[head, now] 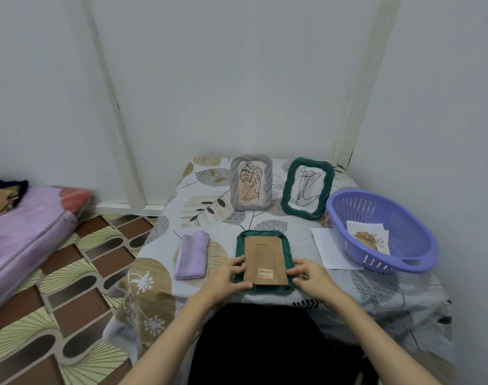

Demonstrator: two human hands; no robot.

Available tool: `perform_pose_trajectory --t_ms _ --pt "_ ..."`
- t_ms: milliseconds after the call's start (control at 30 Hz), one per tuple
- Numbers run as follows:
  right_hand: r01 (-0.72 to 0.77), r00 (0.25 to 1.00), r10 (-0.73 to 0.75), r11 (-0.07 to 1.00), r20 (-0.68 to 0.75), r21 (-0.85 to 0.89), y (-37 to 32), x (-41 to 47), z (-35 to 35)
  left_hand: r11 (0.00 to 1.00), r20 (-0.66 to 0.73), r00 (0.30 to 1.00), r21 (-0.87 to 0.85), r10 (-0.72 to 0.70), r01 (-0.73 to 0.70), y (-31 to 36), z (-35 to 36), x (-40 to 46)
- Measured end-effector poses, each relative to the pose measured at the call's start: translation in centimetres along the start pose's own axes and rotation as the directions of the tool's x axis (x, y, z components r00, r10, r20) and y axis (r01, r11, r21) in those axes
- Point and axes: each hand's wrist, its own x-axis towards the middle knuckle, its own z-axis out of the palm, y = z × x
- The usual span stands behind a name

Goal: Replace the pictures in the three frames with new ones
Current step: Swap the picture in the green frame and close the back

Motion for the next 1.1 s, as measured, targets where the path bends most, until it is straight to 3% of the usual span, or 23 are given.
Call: perform_pose_trajectory --t_ms 300,533,733,900,1100 --pt "0.113 0.993 -0.111 0.986 0.027 -0.121 -0.7 -0.4 -0.4 0.996 -0.147 0.989 0.086 0.008 0.005 0.5 0.1 -0.2" --pt "0.120 0.990 -0.103 0.972 0.093 -0.201 -1.3 0.1 -0.6 0.976 -0.057 0.991 0.189 0.119 -0.107 0.4 -0.7 -0.5" --pt "0.185 0.983 -0.174 0.944 0.065 -0.275 -0.9 -0.2 -0.1 0.932 -0.026 0.980 0.314 0.196 -0.178 0.1 -0.9 -0.5" --pt "0.221 0.973 -0.232 0.938 -0.010 -0.269 -0.7 -0.4 0.7 0.947 -0.059 0.976 0.261 0.209 -0.187 -0.1 -0.6 -0.8" --pt "0.163 0.984 -0.170 0.977 -0.045 -0.139 0.0 -0.5 1.2 0.966 -0.120 0.975 0.203 0.189 -0.162 -0.1 -0.4 -0.6"
